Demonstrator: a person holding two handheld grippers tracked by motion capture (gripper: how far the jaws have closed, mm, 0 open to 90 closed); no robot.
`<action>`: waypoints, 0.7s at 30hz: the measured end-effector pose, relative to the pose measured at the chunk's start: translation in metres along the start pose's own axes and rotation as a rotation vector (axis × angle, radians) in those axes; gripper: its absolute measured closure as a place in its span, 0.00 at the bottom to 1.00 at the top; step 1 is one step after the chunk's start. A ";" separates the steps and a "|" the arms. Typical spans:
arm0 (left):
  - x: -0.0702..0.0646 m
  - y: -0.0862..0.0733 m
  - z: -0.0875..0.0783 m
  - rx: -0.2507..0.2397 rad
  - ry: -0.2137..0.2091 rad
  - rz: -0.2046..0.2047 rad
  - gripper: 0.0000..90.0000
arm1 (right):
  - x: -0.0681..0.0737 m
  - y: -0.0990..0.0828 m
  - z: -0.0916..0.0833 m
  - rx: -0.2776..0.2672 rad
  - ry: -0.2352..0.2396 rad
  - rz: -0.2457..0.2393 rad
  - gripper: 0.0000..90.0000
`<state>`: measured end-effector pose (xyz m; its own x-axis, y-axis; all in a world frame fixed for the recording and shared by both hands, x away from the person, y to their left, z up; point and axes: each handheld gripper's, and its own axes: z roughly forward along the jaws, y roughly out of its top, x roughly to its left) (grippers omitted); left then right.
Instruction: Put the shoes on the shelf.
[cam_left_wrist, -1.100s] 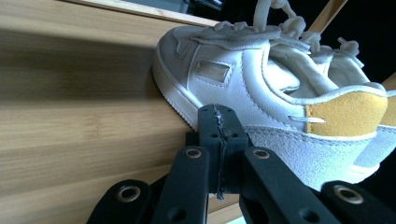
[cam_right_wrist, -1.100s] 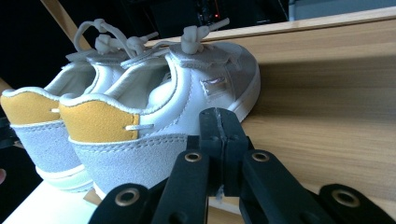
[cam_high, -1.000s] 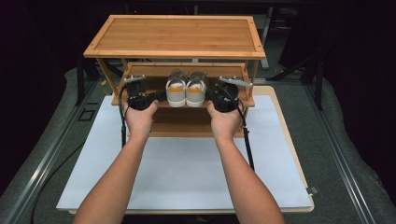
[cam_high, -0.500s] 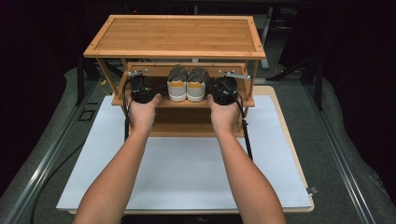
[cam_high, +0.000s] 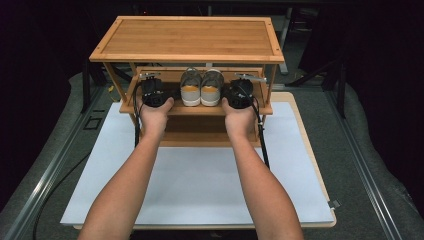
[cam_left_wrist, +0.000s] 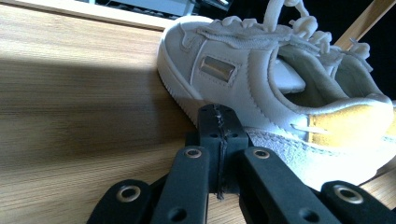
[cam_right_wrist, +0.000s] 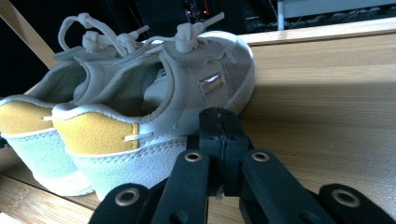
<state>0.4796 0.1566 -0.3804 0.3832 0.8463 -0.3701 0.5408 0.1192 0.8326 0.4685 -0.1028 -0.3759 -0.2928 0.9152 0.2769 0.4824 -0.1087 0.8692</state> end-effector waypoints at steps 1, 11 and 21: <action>0.000 0.000 0.000 0.000 0.000 -0.001 1.00 | 0.000 0.000 -0.001 0.006 -0.004 0.001 1.00; 0.003 0.000 -0.002 -0.006 -0.027 -0.023 1.00 | 0.000 -0.001 -0.002 -0.008 0.007 -0.012 1.00; -0.004 -0.010 -0.021 -0.039 -0.075 0.010 1.00 | 0.008 -0.010 -0.017 -0.043 0.023 -0.031 1.00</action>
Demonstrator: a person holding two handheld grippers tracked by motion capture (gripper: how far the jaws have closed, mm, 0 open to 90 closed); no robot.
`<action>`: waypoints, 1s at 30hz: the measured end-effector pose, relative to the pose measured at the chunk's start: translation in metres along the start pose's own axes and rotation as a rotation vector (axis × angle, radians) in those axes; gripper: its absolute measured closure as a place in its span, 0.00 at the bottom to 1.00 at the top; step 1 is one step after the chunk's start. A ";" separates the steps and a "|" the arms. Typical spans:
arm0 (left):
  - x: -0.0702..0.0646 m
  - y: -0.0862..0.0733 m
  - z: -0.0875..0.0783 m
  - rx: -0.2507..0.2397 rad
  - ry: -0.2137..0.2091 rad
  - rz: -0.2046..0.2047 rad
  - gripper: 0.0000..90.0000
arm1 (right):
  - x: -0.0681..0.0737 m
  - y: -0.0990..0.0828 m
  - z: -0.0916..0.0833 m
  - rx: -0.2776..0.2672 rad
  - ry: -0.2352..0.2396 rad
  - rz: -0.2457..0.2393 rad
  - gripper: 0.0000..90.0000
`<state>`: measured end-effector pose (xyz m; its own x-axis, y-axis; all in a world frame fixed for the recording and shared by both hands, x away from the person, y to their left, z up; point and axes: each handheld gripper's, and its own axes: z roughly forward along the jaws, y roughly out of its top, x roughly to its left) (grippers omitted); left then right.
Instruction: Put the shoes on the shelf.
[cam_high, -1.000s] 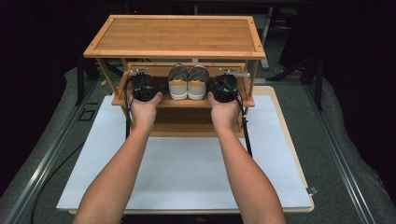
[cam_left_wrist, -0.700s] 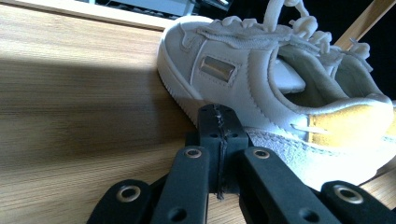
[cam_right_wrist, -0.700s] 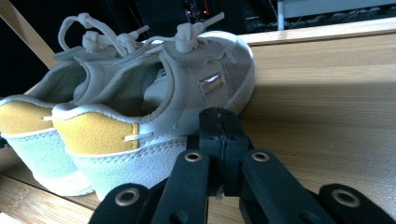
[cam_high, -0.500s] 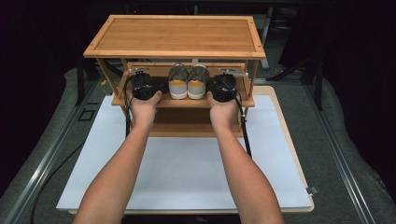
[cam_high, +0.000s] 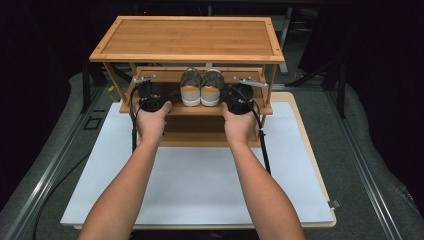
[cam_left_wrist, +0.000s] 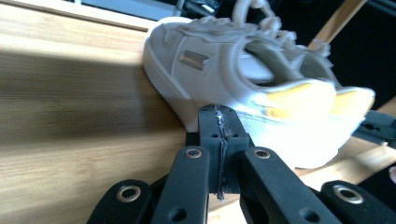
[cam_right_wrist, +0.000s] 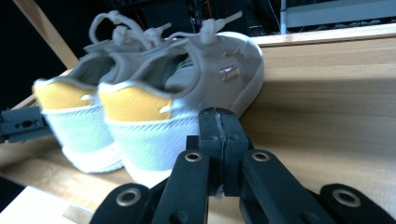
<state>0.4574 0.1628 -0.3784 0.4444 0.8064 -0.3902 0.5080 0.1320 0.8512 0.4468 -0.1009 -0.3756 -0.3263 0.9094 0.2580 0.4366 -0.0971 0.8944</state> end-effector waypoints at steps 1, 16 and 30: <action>-0.001 0.000 -0.003 -0.004 0.003 0.009 1.00 | 0.001 -0.001 -0.003 0.006 0.000 -0.011 1.00; -0.014 -0.004 -0.043 -0.030 -0.051 0.060 1.00 | 0.013 -0.002 -0.036 -0.024 0.027 -0.066 1.00; -0.009 -0.010 -0.065 0.001 -0.052 0.099 1.00 | 0.003 -0.009 -0.061 -0.002 0.026 -0.077 1.00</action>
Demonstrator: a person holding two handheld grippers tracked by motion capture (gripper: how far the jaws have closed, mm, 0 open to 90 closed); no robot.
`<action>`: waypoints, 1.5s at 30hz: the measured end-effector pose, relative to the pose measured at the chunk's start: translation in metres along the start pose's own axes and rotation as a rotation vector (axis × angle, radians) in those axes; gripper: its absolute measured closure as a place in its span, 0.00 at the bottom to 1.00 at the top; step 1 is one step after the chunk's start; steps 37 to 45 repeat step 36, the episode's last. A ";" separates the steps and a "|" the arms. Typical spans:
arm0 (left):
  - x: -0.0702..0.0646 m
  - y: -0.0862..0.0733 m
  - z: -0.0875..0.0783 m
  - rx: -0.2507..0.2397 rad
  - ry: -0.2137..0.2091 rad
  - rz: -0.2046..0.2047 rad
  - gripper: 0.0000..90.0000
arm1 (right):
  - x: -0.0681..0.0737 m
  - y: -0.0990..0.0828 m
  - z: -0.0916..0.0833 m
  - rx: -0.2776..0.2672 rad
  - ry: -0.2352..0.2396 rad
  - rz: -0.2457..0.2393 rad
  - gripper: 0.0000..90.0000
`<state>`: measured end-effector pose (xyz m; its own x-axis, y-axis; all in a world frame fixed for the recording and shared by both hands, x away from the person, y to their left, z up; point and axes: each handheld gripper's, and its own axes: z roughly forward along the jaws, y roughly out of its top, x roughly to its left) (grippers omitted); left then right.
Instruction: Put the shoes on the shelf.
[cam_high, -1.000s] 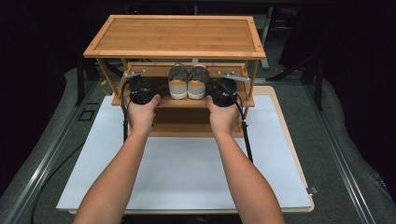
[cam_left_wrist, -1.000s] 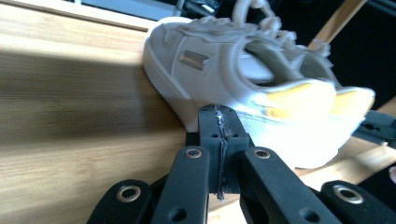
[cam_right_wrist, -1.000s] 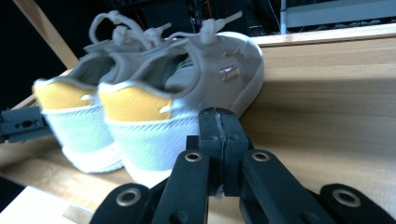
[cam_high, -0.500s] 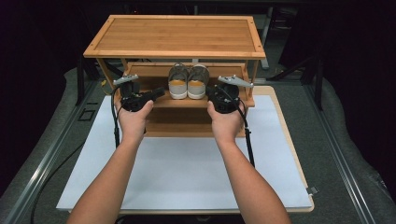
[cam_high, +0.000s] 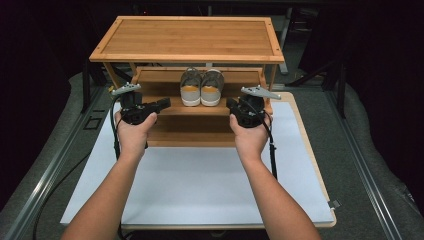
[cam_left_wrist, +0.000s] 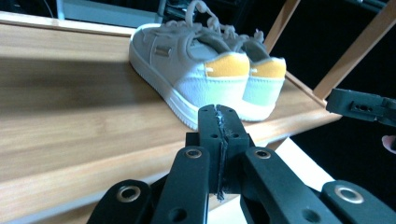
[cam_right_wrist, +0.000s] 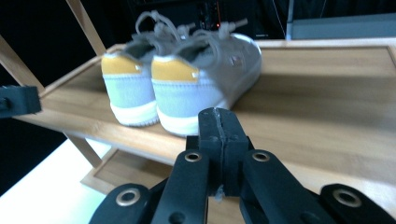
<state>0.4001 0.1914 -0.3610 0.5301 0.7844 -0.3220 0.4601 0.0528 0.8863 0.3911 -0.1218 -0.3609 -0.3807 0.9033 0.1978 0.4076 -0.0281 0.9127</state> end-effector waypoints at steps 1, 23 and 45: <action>0.000 0.000 0.000 0.000 0.000 0.000 1.00 | 0.000 0.000 0.000 0.000 0.000 0.000 1.00; 0.018 -0.097 -0.031 0.094 0.001 0.032 0.96 | -0.003 -0.088 -0.046 0.046 -0.012 -0.107 0.99; 0.019 -0.129 -0.035 0.131 0.007 0.066 0.88 | -0.019 -0.147 -0.054 0.099 -0.010 -0.049 0.92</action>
